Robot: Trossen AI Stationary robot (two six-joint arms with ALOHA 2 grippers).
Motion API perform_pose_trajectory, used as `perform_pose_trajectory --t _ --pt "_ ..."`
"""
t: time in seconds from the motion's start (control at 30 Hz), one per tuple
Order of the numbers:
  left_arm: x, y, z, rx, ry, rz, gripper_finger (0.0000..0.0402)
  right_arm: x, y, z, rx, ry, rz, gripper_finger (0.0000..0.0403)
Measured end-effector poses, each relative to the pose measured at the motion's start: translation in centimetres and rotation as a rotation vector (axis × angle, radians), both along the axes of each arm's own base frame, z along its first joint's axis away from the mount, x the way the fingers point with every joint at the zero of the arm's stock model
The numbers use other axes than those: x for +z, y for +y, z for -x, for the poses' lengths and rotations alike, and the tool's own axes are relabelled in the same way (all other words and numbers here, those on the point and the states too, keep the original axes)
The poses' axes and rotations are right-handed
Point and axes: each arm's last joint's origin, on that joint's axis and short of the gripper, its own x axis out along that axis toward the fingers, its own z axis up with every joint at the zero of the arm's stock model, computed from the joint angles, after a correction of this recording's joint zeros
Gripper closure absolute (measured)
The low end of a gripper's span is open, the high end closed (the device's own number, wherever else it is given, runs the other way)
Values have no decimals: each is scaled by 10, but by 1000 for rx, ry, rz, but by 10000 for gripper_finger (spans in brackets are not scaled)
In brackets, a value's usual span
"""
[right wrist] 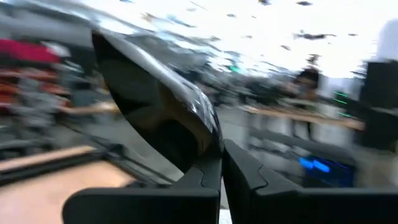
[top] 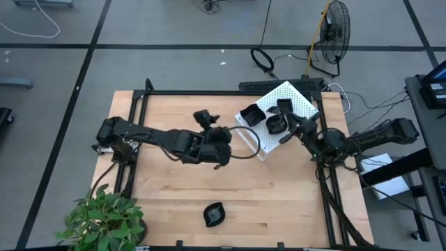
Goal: Pick & Place Mini shaped plates
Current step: Stack the black leaf shaped plate on top of the black leaf shaped plates on the shelf
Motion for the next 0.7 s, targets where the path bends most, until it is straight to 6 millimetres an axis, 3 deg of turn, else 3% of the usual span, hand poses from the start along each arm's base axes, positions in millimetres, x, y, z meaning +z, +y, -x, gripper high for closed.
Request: perform_pose_trajectory --t 0.1,0.23,0.47,0.7 --pt "-18 10 10 95 42 44 149 17 7 -1 -134 60 -71 403" --pt "-53 20 19 172 111 49 149 28 20 -7 -130 99 -119 403" --pt "-106 34 33 223 232 24 149 18 32 -13 -49 40 -227 403" --pt "-107 40 31 247 229 -154 149 -9 34 -14 87 -72 -432 403"
